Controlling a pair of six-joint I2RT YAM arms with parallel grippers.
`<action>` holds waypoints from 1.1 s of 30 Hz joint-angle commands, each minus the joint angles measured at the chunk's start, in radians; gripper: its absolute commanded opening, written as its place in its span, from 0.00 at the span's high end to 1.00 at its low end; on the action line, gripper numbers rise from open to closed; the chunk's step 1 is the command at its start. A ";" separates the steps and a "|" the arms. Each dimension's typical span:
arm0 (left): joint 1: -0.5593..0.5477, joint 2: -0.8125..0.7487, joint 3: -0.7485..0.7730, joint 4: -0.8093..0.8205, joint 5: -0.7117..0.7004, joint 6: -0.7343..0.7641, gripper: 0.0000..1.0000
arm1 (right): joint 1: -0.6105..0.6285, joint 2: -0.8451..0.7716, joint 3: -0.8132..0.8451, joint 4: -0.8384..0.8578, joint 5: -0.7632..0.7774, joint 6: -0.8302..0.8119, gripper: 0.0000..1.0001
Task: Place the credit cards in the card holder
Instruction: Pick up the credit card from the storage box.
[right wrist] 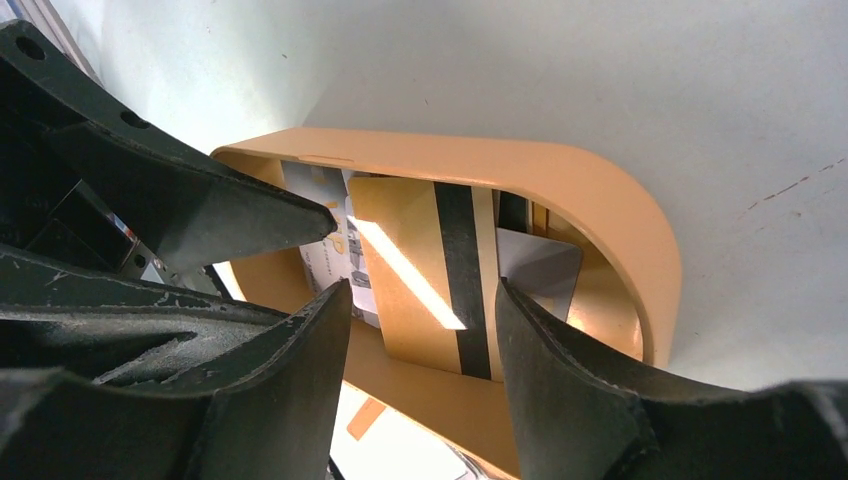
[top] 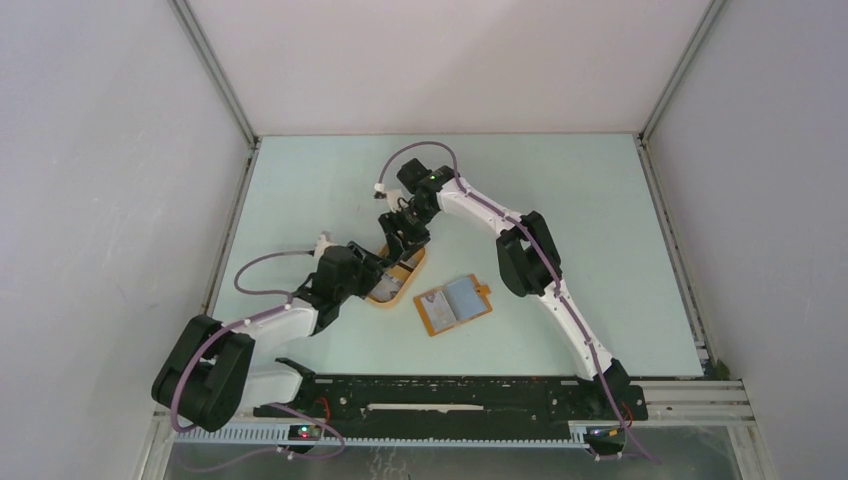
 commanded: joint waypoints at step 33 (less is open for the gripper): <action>-0.045 0.134 0.043 0.131 -0.052 -0.141 0.55 | -0.043 0.080 -0.003 -0.018 -0.025 0.034 0.66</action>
